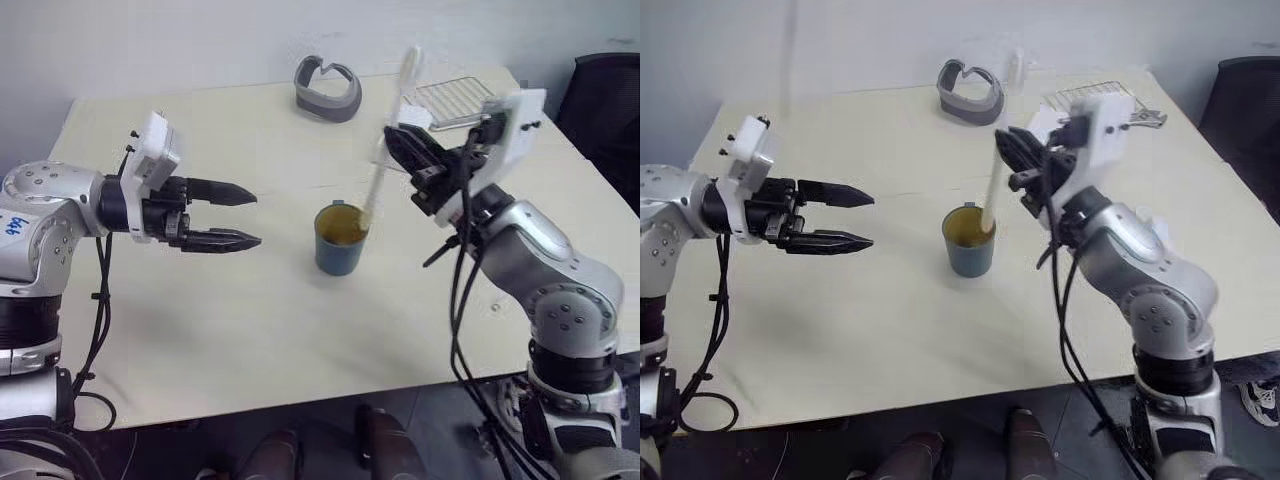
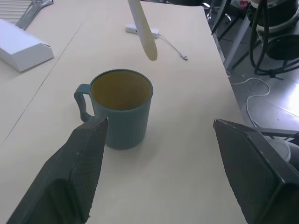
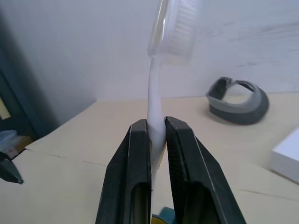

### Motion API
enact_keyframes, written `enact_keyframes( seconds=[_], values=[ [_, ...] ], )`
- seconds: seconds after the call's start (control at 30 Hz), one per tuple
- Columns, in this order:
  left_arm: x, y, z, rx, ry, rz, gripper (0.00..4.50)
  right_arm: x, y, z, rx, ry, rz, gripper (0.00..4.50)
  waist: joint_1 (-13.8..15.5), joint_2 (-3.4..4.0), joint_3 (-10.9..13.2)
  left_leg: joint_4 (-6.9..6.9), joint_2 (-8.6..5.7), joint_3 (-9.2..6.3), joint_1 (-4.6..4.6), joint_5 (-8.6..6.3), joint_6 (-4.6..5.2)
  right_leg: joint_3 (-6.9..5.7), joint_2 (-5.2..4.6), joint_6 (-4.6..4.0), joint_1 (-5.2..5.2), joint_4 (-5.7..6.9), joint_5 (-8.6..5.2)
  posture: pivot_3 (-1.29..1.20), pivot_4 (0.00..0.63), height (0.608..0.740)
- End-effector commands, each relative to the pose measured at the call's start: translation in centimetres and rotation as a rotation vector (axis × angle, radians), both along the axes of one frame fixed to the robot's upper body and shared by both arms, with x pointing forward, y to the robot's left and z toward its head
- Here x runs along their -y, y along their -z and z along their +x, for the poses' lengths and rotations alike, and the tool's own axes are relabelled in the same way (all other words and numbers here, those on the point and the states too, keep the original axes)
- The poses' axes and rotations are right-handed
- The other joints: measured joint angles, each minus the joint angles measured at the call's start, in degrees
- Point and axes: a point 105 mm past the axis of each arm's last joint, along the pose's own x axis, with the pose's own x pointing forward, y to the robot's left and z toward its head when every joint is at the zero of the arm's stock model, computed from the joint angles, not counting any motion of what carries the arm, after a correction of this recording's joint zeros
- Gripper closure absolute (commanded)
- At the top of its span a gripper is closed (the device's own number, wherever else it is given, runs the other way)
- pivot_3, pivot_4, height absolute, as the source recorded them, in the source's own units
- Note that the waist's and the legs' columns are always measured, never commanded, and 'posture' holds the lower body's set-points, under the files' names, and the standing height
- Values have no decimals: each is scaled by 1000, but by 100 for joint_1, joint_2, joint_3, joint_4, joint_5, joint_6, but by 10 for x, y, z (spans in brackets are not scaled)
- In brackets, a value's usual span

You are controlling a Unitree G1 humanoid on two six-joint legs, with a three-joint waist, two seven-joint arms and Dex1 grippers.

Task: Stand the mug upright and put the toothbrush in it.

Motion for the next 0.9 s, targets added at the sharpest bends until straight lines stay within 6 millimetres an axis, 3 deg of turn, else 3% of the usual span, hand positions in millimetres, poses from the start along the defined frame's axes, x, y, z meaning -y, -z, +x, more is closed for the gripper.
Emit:
enact_keyframes(
  seconds=[0.03, 0.2, 0.43, 0.5, 0.57, 0.63, 0.7, 0.9],
  values=[
    [2, -14, -5, 70, 4, -25, 673, -8, 6, 10, 88, 51, -64, 4293, 2, -1, 0, 0, -4, 0, 0, 0, 0, 0, 1, 0, 0, 1, 0, 0, 150, 740],
    [2, -18, -5, 79, -12, -42, 673, -11, 28, 26, 98, 111, -138, 4293, -6, 0, 0, 4, -22, 1, 0, 4, 7, 0, 1, 0, -3, 16, 0, 0, 150, 740],
    [2, -17, -6, 49, -2, -69, 673, -10, 42, 10, 84, 53, -130, 2037, -45, 0, 0, 1, -23, 5, -1, 3, 7, -2, 0, 0, -22, 27, 0, 0, 150, 740],
    [2, -18, -7, 36, 4, -81, 673, -4, 38, 3, 80, 49, -135, 1359, -63, 0, 0, 1, -27, 5, -4, 3, 7, -3, -1, 0, -36, 36, 0, 0, 150, 740],
    [1, -15, -7, 35, 3, -80, 673, 4, 21, -14, 109, -10, -176, 680, -65, 0, 0, 3, -27, 6, -8, 3, 7, -2, -3, 0, -43, 42, 0, 0, 150, 740],
    [-2, -13, -6, 33, -6, -71, 673, 21, 7, -32, 145, -88, -292, 27, -31, 3, 2, 6, -31, 5, -22, 3, 7, -2, -5, 0, -52, 42, 0, 0, 150, 740],
    [-7, -11, -5, 32, -14, -60, 673, 46, 2, -42, 115, -126, -417, 27, 8, 2, 1, 10, -30, 3, -33, 2, 9, -7, -6, 0, -52, 30, 1, 0, 150, 740],
    [-37, -17, -4, 38, -60, 8, 673, 132, 20, -69, -210, -248, -739, 27, 43, -3, 2, 10, -23, 11, -37, -4, 18, -8, -19, -1, -47, 23, 1, 0, 150, 740]
  ],
)
